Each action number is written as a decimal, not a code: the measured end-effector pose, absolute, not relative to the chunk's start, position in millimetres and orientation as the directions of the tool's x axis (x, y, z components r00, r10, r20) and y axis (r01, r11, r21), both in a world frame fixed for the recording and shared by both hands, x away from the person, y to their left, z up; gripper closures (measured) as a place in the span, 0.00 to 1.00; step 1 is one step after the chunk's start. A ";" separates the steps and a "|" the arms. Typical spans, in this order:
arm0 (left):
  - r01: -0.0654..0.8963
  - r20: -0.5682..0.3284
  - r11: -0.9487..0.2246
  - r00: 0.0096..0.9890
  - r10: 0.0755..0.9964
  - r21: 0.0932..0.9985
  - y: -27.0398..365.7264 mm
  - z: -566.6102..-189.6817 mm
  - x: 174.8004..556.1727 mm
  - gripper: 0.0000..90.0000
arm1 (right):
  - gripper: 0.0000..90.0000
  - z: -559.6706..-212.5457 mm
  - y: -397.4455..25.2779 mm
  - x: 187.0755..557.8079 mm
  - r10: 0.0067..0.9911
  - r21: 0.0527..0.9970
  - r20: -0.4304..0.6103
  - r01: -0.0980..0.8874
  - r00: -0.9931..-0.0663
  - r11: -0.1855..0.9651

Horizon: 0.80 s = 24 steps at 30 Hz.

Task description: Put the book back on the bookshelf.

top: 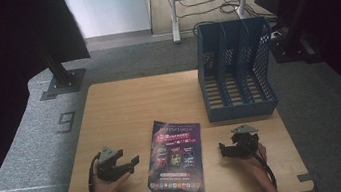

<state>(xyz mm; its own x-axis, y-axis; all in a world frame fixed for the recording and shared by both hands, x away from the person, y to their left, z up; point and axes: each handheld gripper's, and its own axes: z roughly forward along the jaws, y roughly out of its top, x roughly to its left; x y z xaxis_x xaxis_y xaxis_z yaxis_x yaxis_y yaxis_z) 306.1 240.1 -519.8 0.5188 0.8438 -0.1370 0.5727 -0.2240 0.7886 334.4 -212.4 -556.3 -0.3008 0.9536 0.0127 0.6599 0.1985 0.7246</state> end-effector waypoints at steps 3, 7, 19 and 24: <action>0.583 -0.136 -0.235 0.520 0.843 0.778 237.5 -522.6 307.5 0.28 | 0.05 -556.2 -212.5 334.3 0.954 0.726 0.012 0.659 -0.300 0.198; 0.586 -0.134 -0.244 0.526 0.840 0.773 233.4 -523.4 307.3 0.28 | 0.13 -555.4 -216.2 331.5 0.957 0.737 0.015 0.650 -0.288 0.184; 0.585 -0.138 -0.237 0.523 0.841 0.776 235.2 -525.2 308.7 0.26 | 0.18 -543.9 -228.9 325.1 0.959 0.799 0.042 0.586 -0.280 0.136; 0.574 -0.138 -0.233 0.529 0.837 0.785 236.3 -523.9 307.4 0.26 | 0.19 -534.3 -225.8 321.7 0.953 0.822 0.070 0.559 -0.294 0.113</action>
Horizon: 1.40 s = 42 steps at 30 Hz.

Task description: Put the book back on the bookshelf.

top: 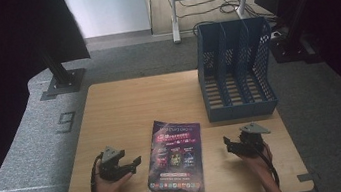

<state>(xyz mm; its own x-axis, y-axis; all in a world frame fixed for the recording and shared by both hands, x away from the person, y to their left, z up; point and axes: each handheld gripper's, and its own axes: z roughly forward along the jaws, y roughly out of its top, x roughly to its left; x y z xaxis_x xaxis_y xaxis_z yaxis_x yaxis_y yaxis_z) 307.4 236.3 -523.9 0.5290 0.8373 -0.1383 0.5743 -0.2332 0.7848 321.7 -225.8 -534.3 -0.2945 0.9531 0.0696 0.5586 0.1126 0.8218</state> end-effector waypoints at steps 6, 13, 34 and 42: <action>0.569 -0.145 -0.228 0.534 0.833 0.790 235.9 -523.7 307.3 0.25 | 0.19 -525.8 -216.3 322.2 0.941 0.830 0.086 0.546 -0.326 0.113; 0.565 -0.156 -0.211 0.531 0.833 0.798 237.7 -520.6 306.0 0.25 | 0.20 -510.7 -199.8 326.1 0.929 0.843 0.087 0.524 -0.360 0.124; 0.559 -0.159 -0.205 0.535 0.830 0.804 233.2 -521.8 306.9 0.25 | 0.20 -511.0 -152.0 339.3 0.889 0.838 0.109 0.522 -0.446 0.159; 0.559 -0.162 -0.199 0.530 0.832 0.805 234.4 -520.4 306.5 0.25 | 0.20 -521.6 -130.6 343.5 0.873 0.822 0.109 0.537 -0.475 0.189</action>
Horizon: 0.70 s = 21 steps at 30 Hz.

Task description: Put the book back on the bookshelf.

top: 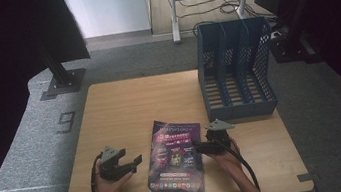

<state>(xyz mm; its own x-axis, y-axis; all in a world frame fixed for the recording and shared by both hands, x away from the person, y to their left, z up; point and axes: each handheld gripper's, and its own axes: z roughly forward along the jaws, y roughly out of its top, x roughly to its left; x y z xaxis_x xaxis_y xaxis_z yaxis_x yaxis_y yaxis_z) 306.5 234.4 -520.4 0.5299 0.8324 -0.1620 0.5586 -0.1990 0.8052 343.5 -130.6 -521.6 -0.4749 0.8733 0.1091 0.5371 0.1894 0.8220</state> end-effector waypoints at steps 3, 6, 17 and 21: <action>0.559 -0.163 -0.198 0.530 0.832 0.805 234.1 -519.9 306.0 0.25 | 0.19 -526.9 -121.8 345.4 0.869 0.815 0.106 0.543 -0.484 0.203; 0.559 -0.162 -0.200 0.532 0.831 0.805 233.2 -520.3 306.5 0.25 | 0.19 -534.9 -114.2 347.2 0.865 0.804 0.108 0.555 -0.490 0.214; 0.565 -0.167 -0.207 0.539 0.825 0.799 231.2 -520.5 307.9 0.26 | 0.18 -551.1 -101.9 348.1 0.864 0.775 0.080 0.576 -0.497 0.259; 0.565 -0.160 -0.213 0.537 0.828 0.797 229.9 -520.1 307.7 0.26 | 0.17 -553.1 -102.7 348.6 0.866 0.768 0.095 0.589 -0.490 0.249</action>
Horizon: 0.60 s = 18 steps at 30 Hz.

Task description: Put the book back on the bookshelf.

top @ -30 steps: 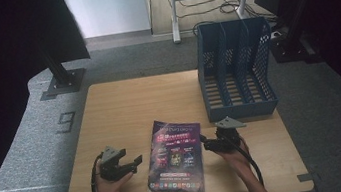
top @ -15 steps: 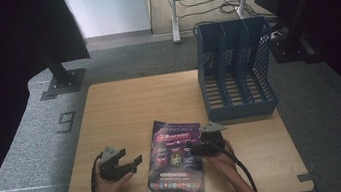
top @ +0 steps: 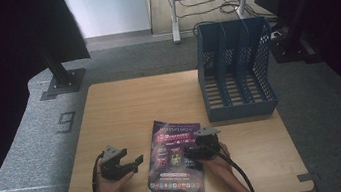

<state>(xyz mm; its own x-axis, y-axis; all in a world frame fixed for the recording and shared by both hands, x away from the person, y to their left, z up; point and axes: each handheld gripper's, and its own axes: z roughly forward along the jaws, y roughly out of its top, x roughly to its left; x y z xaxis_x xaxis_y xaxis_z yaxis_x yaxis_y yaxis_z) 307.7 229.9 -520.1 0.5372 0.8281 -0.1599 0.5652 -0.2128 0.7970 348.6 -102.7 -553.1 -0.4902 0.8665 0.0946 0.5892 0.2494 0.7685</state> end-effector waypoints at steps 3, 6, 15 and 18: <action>0.564 -0.160 -0.212 0.537 0.828 0.798 229.7 -519.9 308.2 0.26 | 0.16 -553.5 -103.1 349.6 0.868 0.763 0.106 0.600 -0.485 0.242; 0.565 -0.164 -0.209 0.537 0.828 0.798 228.6 -519.0 308.9 0.26 | 0.16 -553.7 -103.5 350.4 0.868 0.758 0.114 0.607 -0.482 0.238; 0.571 -0.158 -0.223 0.542 0.825 0.790 209.2 -512.2 327.2 0.26 | 0.17 -553.2 -104.0 350.4 0.865 0.755 0.107 0.606 -0.490 0.250; 0.572 -0.150 -0.234 0.544 0.825 0.786 197.9 -511.9 334.3 0.26 | 0.17 -553.2 -104.1 350.5 0.864 0.755 0.106 0.605 -0.492 0.251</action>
